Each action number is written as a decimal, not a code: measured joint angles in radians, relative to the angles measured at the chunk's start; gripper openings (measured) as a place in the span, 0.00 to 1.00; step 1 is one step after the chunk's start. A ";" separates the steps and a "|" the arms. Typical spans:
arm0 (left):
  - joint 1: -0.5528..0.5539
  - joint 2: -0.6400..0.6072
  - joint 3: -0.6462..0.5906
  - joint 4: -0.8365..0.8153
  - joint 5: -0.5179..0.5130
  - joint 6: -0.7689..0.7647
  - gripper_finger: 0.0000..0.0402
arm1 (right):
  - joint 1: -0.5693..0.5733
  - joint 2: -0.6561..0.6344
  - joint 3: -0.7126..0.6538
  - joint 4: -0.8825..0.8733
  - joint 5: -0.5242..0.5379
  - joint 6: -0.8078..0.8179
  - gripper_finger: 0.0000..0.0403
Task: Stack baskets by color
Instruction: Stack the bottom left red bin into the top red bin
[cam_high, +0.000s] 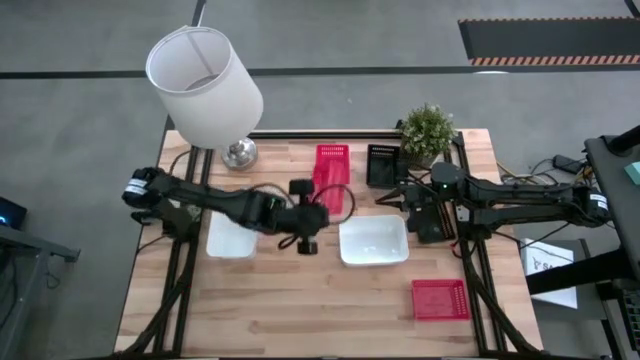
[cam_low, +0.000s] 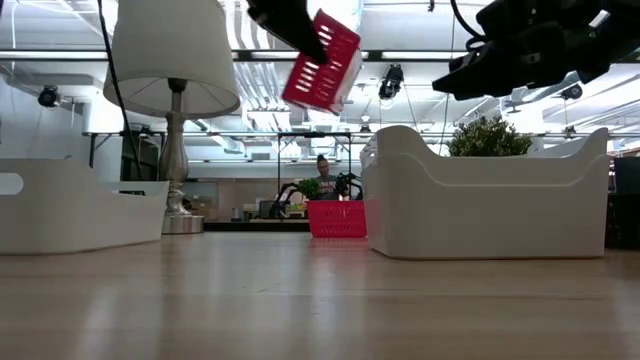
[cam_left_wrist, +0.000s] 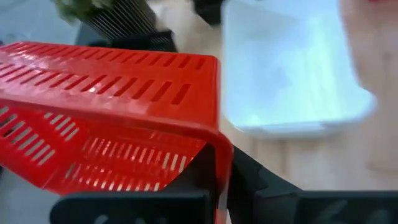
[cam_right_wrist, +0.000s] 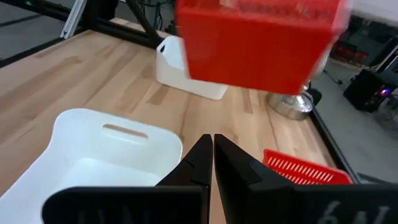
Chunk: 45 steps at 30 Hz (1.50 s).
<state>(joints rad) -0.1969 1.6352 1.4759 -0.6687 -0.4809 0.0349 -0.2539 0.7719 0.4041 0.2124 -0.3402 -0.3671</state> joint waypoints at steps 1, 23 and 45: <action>0.019 0.000 -0.002 0.021 0.000 0.020 0.00 | 0.000 0.000 -0.001 0.000 0.000 0.007 0.02; 0.307 0.235 0.012 0.267 0.057 0.201 0.00 | -0.002 -0.175 -0.102 0.010 0.053 0.044 0.02; 0.368 0.237 -0.051 0.282 0.064 0.207 0.00 | -0.002 -0.161 -0.104 0.010 0.054 0.078 0.02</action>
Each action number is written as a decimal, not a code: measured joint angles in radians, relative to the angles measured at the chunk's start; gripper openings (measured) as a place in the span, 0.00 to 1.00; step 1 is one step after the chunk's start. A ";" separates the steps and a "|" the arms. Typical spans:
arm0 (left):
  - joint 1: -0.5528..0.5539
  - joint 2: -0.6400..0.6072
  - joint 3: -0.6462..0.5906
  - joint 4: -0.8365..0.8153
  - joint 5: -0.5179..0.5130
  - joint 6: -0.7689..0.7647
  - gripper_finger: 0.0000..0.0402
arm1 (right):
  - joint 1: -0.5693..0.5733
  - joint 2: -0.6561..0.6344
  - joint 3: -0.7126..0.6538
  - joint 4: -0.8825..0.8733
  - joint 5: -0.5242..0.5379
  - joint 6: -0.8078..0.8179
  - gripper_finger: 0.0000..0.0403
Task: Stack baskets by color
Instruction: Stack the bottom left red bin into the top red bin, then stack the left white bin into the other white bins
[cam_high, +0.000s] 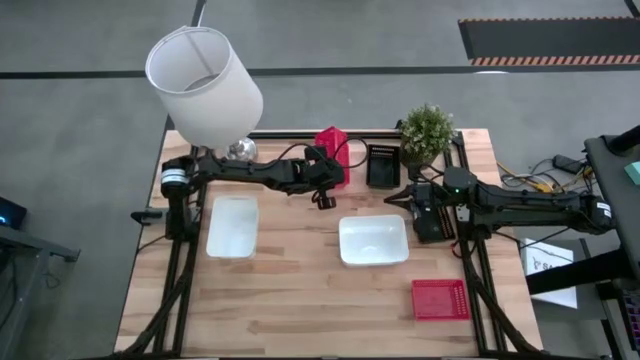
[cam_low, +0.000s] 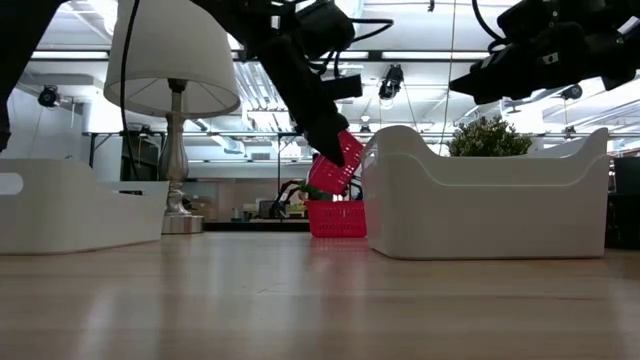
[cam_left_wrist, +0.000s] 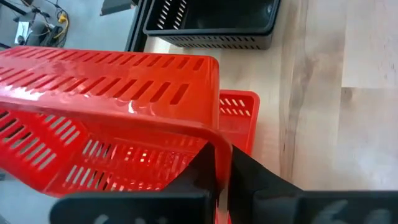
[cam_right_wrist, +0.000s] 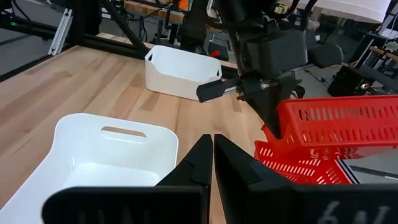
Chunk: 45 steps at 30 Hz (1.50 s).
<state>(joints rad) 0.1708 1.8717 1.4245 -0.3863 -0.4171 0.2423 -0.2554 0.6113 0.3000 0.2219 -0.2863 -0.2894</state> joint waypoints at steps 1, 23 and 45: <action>0.000 0.000 -0.011 0.016 0.000 0.000 0.00 | 0.000 0.000 0.000 0.000 0.000 -0.001 0.02; 0.013 0.000 -0.037 0.064 0.073 0.000 0.00 | 0.000 0.000 0.000 0.002 0.000 0.046 0.02; 0.026 0.000 -0.036 0.064 0.105 0.005 0.37 | 0.000 0.000 0.000 0.002 0.001 0.062 0.02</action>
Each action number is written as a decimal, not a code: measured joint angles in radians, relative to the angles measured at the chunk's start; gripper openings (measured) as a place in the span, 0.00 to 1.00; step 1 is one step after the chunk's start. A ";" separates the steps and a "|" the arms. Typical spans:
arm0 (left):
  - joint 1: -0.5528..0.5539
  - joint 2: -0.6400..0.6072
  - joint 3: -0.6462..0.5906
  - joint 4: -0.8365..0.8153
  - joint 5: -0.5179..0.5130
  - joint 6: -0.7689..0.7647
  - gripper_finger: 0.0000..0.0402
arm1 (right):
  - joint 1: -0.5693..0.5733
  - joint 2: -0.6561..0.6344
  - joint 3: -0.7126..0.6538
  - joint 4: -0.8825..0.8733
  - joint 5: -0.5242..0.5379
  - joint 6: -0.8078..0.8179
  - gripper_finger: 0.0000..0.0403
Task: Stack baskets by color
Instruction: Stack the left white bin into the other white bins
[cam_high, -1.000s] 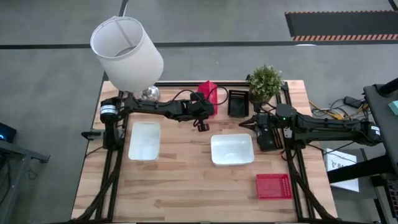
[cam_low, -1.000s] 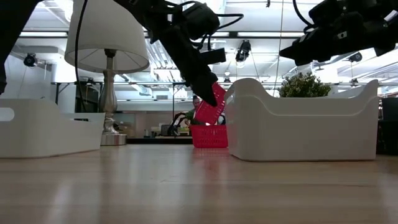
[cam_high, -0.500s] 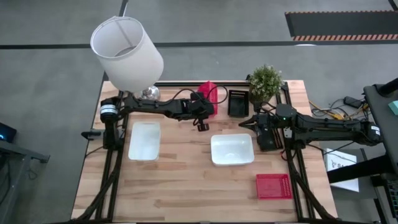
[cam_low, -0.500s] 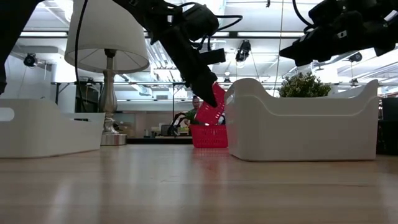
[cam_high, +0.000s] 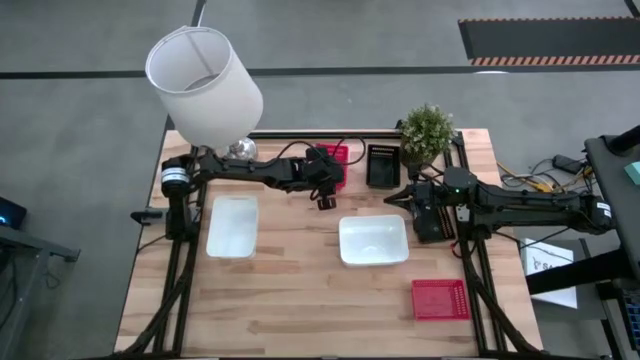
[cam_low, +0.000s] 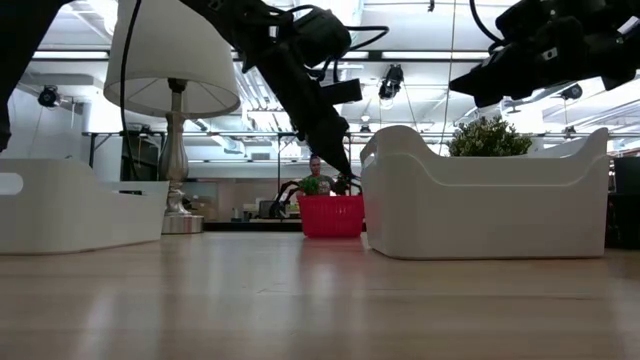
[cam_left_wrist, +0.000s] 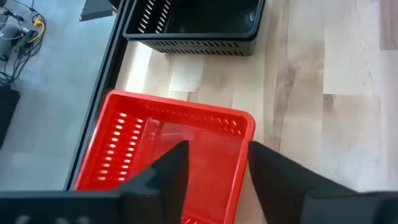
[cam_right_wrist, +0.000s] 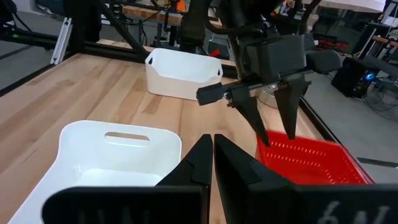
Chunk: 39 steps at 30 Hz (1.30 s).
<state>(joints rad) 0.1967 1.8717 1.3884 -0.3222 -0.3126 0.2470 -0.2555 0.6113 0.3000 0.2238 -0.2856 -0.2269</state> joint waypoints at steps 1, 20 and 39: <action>0.000 -0.001 0.000 0.000 0.000 0.004 0.40 | 0.000 0.000 0.000 0.000 0.002 0.007 0.02; -0.114 -0.245 -0.173 0.062 0.054 -0.004 0.50 | 0.000 0.046 0.000 0.150 0.129 0.078 0.02; -0.181 -0.511 -0.514 0.365 0.051 -0.084 0.50 | 0.002 0.320 0.380 -0.313 0.129 0.082 0.02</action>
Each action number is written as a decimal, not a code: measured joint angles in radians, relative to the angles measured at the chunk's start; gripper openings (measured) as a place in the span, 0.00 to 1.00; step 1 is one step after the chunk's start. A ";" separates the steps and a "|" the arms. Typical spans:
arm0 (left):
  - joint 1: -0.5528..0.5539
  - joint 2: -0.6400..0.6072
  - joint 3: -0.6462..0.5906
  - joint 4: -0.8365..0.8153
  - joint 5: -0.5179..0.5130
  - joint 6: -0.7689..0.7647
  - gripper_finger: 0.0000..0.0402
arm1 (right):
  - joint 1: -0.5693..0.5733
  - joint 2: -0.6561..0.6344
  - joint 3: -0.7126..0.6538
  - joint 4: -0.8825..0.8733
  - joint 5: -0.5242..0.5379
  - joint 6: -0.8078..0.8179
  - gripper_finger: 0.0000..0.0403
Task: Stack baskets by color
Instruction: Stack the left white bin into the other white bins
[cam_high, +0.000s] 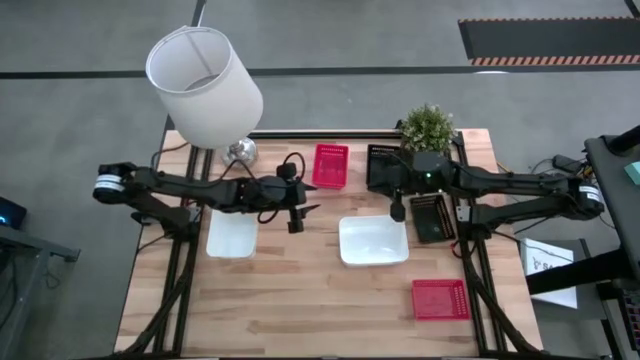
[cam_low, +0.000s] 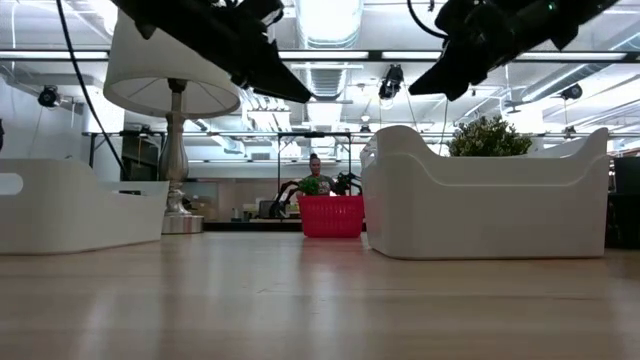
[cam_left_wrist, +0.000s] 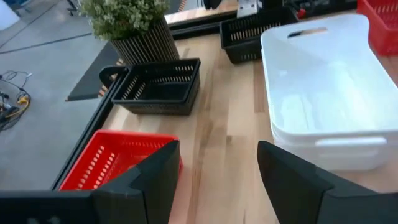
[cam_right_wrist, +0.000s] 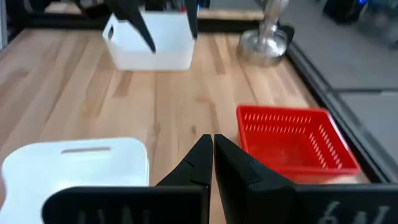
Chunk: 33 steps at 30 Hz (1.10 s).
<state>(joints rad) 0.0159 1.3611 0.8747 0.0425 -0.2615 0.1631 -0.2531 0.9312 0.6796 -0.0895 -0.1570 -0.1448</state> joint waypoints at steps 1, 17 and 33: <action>0.000 -0.007 -0.007 -0.002 0.000 0.000 0.50 | 0.000 0.002 0.020 -0.043 0.000 0.006 0.02; -0.036 -0.004 0.111 -0.790 -0.001 -0.956 0.50 | 0.000 -0.004 0.100 -0.250 0.001 -0.065 0.02; -0.082 0.011 0.055 -0.972 0.126 -1.388 0.50 | 0.000 0.001 0.097 -0.258 0.002 -0.102 0.02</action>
<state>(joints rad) -0.0666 1.3722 0.9295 -0.9297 -0.1351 -1.2252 -0.2531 0.9318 0.7767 -0.3472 -0.1555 -0.2468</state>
